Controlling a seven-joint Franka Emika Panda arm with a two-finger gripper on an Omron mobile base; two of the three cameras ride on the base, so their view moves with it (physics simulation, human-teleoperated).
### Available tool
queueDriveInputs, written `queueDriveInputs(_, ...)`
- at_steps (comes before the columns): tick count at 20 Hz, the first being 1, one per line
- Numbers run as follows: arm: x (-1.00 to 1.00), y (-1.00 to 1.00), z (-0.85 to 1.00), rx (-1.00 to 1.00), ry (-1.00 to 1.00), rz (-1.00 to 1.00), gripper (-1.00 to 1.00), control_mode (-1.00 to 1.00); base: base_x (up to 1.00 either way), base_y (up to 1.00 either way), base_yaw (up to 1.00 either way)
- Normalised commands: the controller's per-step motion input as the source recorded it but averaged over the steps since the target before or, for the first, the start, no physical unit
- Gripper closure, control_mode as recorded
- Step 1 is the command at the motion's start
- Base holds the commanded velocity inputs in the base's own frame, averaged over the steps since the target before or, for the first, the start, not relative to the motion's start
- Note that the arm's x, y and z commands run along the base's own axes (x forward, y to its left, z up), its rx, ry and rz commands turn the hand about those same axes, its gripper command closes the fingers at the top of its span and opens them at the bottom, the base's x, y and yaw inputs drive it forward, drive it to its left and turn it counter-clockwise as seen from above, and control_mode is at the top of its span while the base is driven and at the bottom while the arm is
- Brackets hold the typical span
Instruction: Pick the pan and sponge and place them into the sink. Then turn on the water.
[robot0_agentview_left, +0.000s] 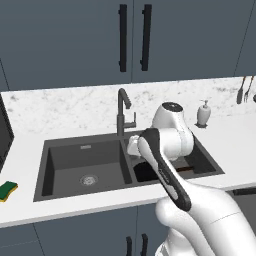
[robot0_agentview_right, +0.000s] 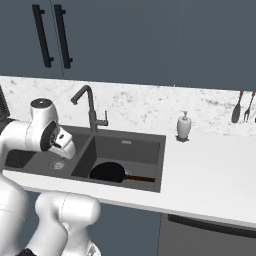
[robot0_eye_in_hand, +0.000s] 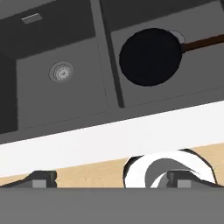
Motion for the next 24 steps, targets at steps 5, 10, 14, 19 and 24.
queueDriveInputs(5, 0.00, 0.35, -0.01, 0.22, 0.18, 0.03, -1.00, -1.00, 0.00, 0.00, 0.00)
queueDriveInputs(10, -0.20, 0.34, -0.19, 0.03, 0.05, 0.08, -1.00, -1.00, 0.00, 0.00, 0.00)
queueDriveInputs(14, -0.14, 0.07, -0.05, -0.01, -0.12, 0.06, -1.00, -1.00, 0.00, 0.00, 0.00)
queueDriveInputs(19, -0.21, 0.00, -0.01, -0.07, -0.26, 0.08, -1.00, -1.00, 0.00, 0.00, 0.00)
queueDriveInputs(24, -0.45, 0.04, -0.12, -0.09, -0.28, 0.10, -1.00, -1.00, 0.00, 0.00, 0.00)
